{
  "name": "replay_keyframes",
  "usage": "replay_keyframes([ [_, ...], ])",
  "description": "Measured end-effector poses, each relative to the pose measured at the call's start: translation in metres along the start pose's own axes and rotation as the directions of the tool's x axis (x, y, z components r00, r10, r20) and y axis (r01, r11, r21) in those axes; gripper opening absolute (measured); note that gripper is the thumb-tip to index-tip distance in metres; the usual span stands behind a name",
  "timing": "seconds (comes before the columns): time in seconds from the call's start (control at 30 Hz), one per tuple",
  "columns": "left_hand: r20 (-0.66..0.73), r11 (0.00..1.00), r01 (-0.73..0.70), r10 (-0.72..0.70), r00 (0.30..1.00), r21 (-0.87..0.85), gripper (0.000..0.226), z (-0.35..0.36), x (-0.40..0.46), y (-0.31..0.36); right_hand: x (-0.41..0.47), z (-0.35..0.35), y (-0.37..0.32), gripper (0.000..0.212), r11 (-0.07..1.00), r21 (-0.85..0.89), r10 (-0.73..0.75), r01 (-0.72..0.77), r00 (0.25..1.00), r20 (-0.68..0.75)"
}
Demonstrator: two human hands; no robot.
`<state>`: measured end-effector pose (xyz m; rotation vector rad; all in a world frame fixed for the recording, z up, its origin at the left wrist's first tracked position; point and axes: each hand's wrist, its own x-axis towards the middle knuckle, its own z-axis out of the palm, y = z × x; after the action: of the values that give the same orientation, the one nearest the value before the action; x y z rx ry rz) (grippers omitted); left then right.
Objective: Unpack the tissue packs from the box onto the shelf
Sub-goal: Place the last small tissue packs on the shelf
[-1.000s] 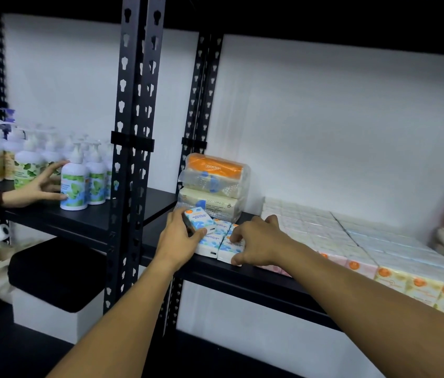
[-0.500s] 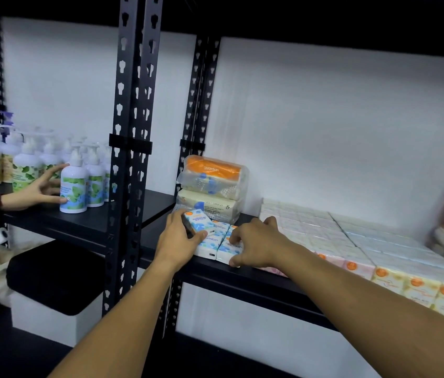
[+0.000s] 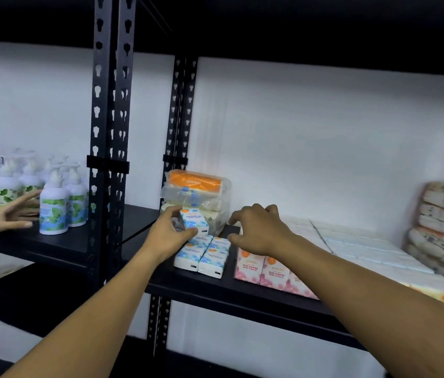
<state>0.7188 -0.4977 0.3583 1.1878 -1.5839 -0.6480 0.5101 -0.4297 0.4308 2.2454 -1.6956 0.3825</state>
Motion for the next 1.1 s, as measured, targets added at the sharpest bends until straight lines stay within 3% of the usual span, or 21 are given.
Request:
replay_keyframes([
  [0.2,0.206,0.984,-0.051,0.015,0.978,0.171,0.068,0.007,0.016,0.012,-0.003,0.015,0.021,0.05,0.981,-0.018,0.194,-0.193,0.977,0.087],
  [0.37,0.318,0.974,-0.028,-0.047,0.947,0.226,0.064,0.012,0.022,0.011,-0.007,0.032,0.033,0.061,0.945,0.161,0.241,-0.283,0.941,0.237],
  [0.57,0.423,0.961,0.004,-0.125,0.898,0.275,0.066,0.015,0.032,0.005,-0.014,0.05,0.039,0.061,0.953,0.152,0.234,-0.262,0.956,0.176],
  [0.83,0.443,0.969,0.05,-0.157,0.883,0.243,0.066,0.021,0.031,-0.001,-0.015,0.052,0.039,0.06,0.957,0.136,0.234,-0.258,0.958,0.166],
  [0.97,0.407,0.986,0.088,-0.137,0.903,0.139,0.084,0.021,0.024,-0.001,-0.014,0.053,0.039,0.062,0.958,0.133,0.232,-0.254,0.959,0.164],
  [1.03,0.372,0.995,0.076,-0.095,0.923,0.065,0.079,0.024,0.021,0.0,-0.014,0.054,0.04,0.062,0.959,0.131,0.23,-0.251,0.961,0.156],
  [1.1,0.35,0.996,0.004,-0.034,0.936,0.086,0.059,0.031,0.019,0.003,-0.014,0.055,0.04,0.063,0.96,0.131,0.229,-0.249,0.962,0.151],
])
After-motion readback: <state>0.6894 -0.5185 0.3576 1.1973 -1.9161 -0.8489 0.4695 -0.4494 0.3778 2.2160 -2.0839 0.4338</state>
